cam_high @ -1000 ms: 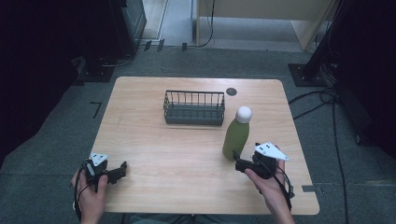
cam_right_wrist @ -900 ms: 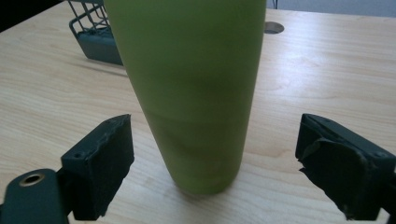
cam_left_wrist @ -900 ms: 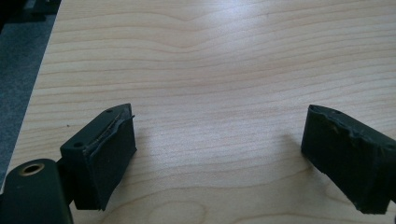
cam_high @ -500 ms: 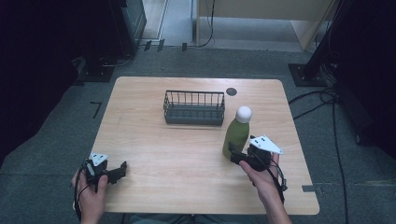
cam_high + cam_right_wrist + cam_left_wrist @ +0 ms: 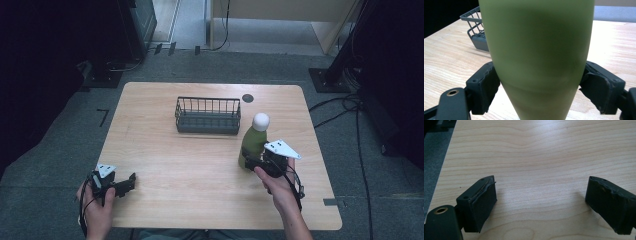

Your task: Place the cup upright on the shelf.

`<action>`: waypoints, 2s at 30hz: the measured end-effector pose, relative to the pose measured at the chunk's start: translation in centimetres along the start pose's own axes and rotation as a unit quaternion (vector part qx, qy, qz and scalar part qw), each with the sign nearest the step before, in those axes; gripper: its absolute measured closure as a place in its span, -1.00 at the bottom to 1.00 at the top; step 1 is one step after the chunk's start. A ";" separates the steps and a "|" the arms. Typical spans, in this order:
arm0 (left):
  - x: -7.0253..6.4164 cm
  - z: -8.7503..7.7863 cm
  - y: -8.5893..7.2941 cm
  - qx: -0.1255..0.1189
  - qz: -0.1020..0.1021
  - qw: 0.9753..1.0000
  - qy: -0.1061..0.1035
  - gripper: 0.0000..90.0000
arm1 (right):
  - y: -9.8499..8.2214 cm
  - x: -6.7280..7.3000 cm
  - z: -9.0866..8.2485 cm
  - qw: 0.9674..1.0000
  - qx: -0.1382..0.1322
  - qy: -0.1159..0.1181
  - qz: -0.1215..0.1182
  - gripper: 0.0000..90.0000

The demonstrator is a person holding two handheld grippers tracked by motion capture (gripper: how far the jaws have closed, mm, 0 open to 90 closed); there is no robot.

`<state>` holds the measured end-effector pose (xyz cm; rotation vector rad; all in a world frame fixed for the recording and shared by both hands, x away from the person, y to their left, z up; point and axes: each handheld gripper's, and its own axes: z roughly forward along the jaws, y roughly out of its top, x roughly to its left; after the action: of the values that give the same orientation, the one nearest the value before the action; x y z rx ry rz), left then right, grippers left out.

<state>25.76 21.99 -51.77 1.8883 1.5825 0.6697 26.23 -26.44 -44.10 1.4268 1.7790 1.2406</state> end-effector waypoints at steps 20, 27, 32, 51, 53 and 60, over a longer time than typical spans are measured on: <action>0.0 0.0 0.0 0.000 0.000 1.000 0.000 -0.77 | 0.6 0.8 0.7 0.999 0.000 -0.014 -0.030 -0.54; 0.0 0.0 0.0 0.000 0.000 1.000 0.000 -0.77 | 1.0 1.5 1.2 1.000 -0.011 -0.006 -0.028 -0.54; 0.0 0.0 0.0 0.000 0.000 1.000 0.000 -0.77 | 1.8 2.3 1.6 0.999 -0.017 0.000 -0.032 -0.54; 0.0 0.0 0.0 0.000 0.000 1.000 0.000 -0.77 | 5.5 4.6 2.3 0.998 -0.056 0.009 -0.038 -0.54; 0.0 0.0 0.0 0.000 0.000 1.000 0.000 -0.77 | 6.1 5.0 2.3 0.997 -0.061 0.009 -0.041 -0.54; 0.0 0.0 0.0 0.000 -0.001 1.000 0.000 -0.77 | 7.9 5.6 2.7 0.997 -0.068 0.014 -0.039 -0.54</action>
<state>25.77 21.98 -51.77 1.8862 1.5834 0.6695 30.47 -20.17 -37.45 1.2583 1.7160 1.3219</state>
